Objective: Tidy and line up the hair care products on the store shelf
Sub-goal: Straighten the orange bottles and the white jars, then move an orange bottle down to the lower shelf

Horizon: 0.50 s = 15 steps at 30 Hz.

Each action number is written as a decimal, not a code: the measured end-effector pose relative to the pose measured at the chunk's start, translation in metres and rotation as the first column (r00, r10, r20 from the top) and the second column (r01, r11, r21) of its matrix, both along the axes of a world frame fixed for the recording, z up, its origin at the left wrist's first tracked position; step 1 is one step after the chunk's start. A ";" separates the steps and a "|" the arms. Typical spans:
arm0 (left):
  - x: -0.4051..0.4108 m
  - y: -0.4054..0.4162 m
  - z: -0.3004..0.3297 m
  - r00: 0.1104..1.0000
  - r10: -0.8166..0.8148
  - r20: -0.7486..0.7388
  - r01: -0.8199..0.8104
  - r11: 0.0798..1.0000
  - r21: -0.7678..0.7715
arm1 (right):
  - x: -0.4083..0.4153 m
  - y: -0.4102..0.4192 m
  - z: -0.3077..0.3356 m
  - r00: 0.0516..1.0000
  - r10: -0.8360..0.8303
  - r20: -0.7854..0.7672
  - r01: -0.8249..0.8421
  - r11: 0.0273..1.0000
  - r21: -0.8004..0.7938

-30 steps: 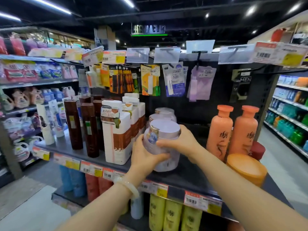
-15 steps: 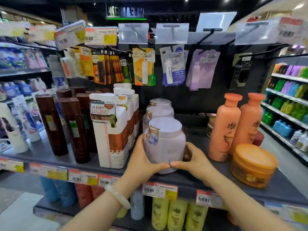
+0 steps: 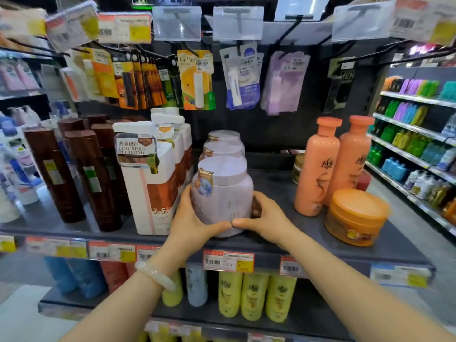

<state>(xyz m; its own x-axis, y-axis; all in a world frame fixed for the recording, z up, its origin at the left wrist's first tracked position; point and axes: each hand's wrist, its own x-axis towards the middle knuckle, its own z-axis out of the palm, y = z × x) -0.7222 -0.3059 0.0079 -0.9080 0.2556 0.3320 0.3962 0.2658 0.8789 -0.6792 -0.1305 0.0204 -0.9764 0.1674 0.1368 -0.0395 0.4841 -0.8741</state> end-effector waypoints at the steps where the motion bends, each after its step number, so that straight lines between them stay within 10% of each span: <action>1: 0.001 0.001 0.000 1.000 0.000 0.006 0.000 1.000 0.018 | 0.001 -0.001 0.000 1.000 -0.001 0.003 0.001 1.000 -0.005; 10: 0.013 0.006 -0.005 0.994 0.078 -0.075 -0.074 0.996 0.058 | 0.008 -0.005 -0.006 0.999 -0.035 0.014 0.036 0.998 -0.053; 15: 0.037 0.020 -0.007 0.876 0.215 -0.432 -0.186 0.976 0.109 | 0.032 0.010 0.007 0.992 -0.101 -0.074 0.102 0.995 0.016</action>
